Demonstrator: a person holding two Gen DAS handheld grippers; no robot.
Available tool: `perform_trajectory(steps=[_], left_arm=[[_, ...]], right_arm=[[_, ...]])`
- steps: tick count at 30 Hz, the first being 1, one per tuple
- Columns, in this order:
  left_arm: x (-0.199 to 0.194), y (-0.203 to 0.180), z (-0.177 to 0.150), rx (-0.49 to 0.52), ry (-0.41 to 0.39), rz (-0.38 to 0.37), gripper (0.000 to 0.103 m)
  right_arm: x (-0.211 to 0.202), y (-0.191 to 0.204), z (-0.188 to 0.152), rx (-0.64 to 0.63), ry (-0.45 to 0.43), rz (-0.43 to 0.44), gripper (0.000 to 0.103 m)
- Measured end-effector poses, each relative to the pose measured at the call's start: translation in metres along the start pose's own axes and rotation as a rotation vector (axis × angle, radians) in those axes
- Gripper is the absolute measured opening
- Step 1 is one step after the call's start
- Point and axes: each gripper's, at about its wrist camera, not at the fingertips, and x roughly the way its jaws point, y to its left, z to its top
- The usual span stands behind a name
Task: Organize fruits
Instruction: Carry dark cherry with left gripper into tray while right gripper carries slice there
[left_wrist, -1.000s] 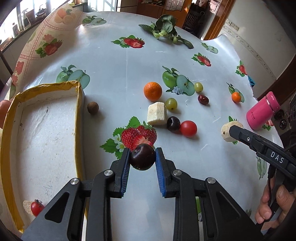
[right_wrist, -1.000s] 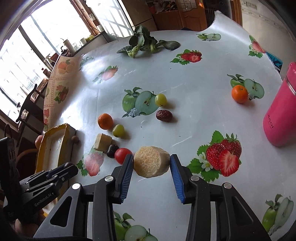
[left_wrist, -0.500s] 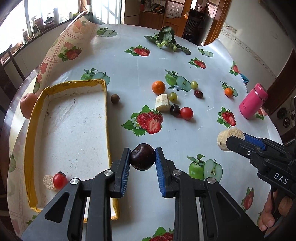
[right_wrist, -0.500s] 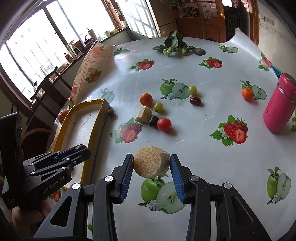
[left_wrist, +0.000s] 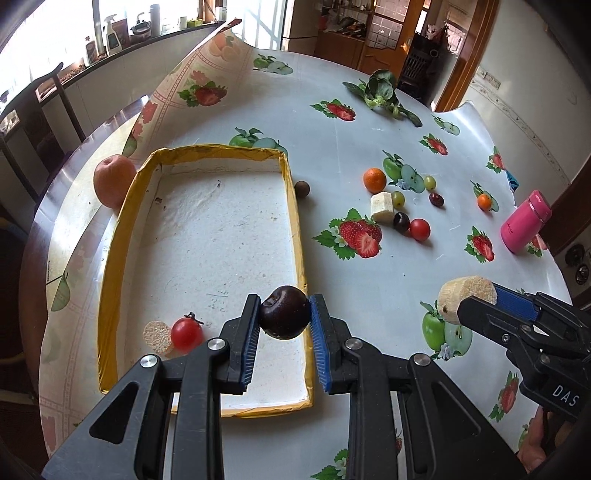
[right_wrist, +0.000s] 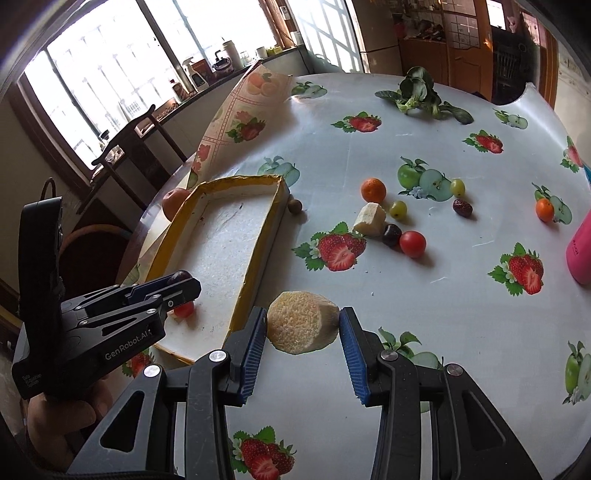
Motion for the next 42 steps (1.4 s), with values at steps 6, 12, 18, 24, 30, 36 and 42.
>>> perform_trajectory(steps=[6,12,18,24,30,36,42], left_arm=[[-0.001,0.020,-0.005,-0.037,-0.002,0.015,0.024],[-0.002,0.038,-0.009,-0.065,0.001,0.033,0.024],[0.000,0.054,-0.012,-0.085,0.010,0.051,0.024],[0.002,0.074,-0.010,-0.120,0.016,0.069,0.024],[0.010,0.090,0.001,-0.138,0.024,0.086,0.024],[0.031,0.096,0.013,-0.171,0.049,0.092,0.024],[0.053,0.097,0.022,-0.167,0.078,0.103,0.024]], right_arm=[[0.009,0.023,-0.001,-0.046,0.021,0.017,0.041],[0.017,0.037,-0.001,-0.068,0.037,0.033,0.041],[0.022,0.047,0.001,-0.081,0.041,0.050,0.041],[0.033,0.057,0.004,-0.089,0.052,0.066,0.041],[0.050,0.068,0.007,-0.090,0.077,0.098,0.041],[0.072,0.089,0.011,-0.128,0.108,0.155,0.041],[0.108,0.111,0.007,-0.179,0.165,0.161,0.041]])
